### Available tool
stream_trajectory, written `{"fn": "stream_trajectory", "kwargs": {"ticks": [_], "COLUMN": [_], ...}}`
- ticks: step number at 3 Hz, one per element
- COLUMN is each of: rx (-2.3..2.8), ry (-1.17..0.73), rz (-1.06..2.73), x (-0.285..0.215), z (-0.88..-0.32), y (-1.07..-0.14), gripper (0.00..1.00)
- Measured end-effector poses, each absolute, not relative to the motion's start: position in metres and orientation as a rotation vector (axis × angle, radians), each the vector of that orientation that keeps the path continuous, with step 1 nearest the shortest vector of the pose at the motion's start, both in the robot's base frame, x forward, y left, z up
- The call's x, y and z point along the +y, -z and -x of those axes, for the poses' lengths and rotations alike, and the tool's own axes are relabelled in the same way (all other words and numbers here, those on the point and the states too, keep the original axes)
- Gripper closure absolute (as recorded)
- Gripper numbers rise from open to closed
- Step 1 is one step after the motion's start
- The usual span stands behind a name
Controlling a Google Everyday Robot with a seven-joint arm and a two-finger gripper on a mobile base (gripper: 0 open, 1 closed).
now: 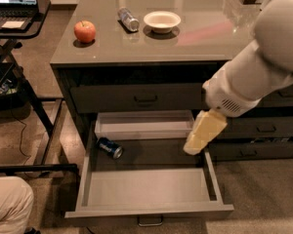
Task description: Pick pepsi can from middle drawer and place on counter
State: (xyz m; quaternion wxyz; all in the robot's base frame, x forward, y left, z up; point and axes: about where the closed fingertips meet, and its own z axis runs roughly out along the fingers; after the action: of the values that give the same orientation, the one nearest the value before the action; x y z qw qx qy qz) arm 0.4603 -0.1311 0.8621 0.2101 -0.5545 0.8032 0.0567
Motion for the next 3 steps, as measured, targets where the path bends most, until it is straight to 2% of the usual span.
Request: {"fn": "stream_trajectory", "kwargs": {"ticks": [1, 3], "rx": [2.265, 2.216], "ry": [-0.219, -0.190], "rz": [1.450, 1.394], "x": [-0.107, -0.102], "z": [-0.481, -0.498], "y": [-0.798, -0.803], "gripper": [0.00, 0.00]}}
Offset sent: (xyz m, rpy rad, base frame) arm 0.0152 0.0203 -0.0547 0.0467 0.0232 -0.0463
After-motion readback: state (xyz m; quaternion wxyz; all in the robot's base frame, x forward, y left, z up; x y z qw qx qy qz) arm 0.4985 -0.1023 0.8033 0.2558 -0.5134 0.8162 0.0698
